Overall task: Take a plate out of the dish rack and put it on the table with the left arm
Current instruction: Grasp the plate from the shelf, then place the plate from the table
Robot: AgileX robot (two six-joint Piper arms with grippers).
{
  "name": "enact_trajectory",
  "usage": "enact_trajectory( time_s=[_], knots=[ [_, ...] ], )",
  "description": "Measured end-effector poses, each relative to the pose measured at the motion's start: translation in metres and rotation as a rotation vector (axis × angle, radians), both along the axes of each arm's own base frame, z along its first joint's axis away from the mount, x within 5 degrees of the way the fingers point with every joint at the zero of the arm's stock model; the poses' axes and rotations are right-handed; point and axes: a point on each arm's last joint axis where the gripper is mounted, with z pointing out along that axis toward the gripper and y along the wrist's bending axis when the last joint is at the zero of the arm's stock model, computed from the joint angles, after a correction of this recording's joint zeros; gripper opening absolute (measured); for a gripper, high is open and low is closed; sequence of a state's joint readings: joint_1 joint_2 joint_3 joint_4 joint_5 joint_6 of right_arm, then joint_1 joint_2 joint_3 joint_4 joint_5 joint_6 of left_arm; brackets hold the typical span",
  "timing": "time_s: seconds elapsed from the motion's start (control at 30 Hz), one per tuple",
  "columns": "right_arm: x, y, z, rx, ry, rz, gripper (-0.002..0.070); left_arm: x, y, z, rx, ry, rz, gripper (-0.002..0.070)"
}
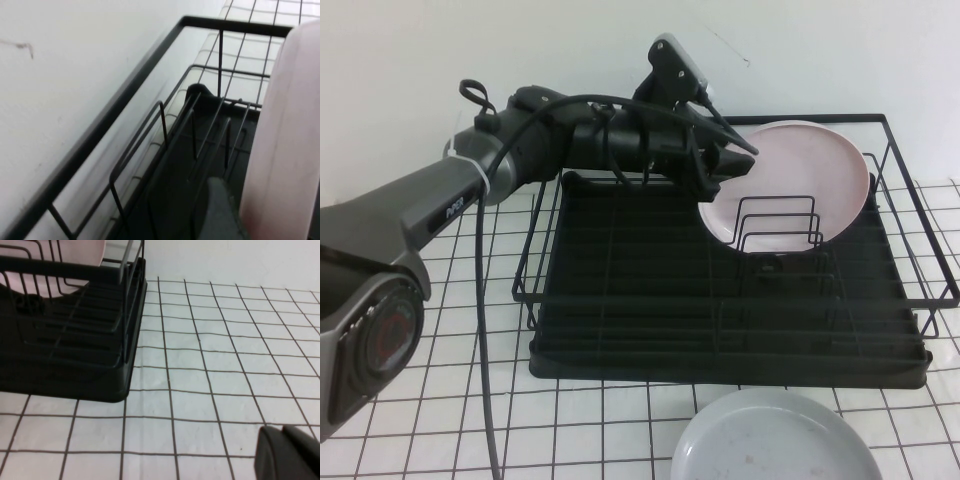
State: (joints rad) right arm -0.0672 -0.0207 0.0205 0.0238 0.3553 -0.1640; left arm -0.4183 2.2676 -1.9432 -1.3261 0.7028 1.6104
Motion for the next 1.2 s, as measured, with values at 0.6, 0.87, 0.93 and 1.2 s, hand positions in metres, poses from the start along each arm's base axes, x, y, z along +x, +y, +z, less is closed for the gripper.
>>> enact_trajectory(
  time_s=[0.6,0.87,0.93,1.2],
  knots=[
    [0.000,0.000,0.000,0.000,0.000,0.000,-0.0001,-0.001,-0.002,0.004,0.046,-0.043,0.024,0.0090],
    [0.000,0.000,0.000,0.000,0.000,0.000,-0.0001,-0.024,0.008,0.087,-0.012,-0.205,0.079,0.0061],
    [0.000,0.000,0.000,0.000,0.000,0.000,-0.0001,-0.031,0.011,0.106,-0.031,-0.240,0.087,0.0059],
    [0.000,0.000,0.000,0.000,0.000,0.000,-0.0001,-0.064,0.022,0.155,-0.081,-0.185,0.059,0.0058]
  ],
)
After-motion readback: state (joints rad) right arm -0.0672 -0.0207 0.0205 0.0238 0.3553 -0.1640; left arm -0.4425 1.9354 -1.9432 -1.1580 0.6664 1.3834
